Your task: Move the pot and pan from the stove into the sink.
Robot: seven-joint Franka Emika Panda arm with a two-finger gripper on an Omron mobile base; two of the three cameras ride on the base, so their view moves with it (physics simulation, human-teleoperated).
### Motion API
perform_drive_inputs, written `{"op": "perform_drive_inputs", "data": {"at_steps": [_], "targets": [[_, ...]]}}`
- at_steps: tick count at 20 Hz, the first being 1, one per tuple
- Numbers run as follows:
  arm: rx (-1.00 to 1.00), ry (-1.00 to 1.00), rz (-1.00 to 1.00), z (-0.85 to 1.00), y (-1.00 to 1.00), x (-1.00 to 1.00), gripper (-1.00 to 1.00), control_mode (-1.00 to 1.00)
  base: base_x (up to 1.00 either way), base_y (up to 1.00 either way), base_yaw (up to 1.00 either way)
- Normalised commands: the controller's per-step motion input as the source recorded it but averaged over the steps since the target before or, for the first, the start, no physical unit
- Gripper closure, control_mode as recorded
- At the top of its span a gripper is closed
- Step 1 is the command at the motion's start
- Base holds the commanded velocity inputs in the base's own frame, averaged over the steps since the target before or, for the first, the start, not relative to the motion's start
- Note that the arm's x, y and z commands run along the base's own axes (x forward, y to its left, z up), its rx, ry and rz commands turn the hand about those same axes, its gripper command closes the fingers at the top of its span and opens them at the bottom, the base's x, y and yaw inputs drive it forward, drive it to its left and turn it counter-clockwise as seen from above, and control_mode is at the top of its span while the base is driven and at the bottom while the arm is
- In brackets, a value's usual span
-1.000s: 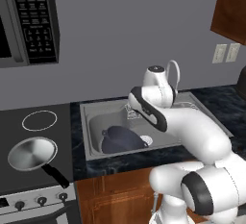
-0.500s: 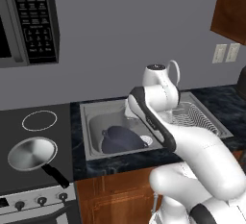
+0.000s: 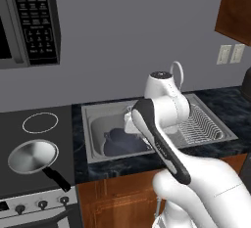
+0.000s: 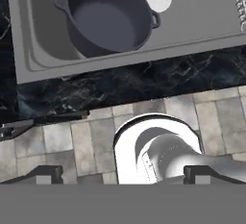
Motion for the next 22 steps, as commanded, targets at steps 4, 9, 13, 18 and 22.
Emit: {"op": "perform_drive_inputs", "data": {"at_steps": [4, 9, 13, 18, 22], "targets": [[0.0, -0.12, 0.21, 0.13, 0.14, -0.54, -1.0, -1.0, 0.0, 0.0, 0.0], [0.0, -0.22, 0.1, 0.06, 0.02, -0.24, -1.0, -1.0, 0.0, 0.0, 0.0], [0.0, 0.0, 0.0, 0.0, 0.05, 0.05, -1.0, -1.0, 0.0, 0.0, 0.0], [0.0, 0.0, 0.0, 0.0, 0.5, 0.07, -1.0, -1.0, 0.0, 0.0, 0.0], [0.0, 0.0, 0.0, 0.0, 0.8, 0.06, -1.0, -1.0, 0.0, 0.0, 0.0]]}}
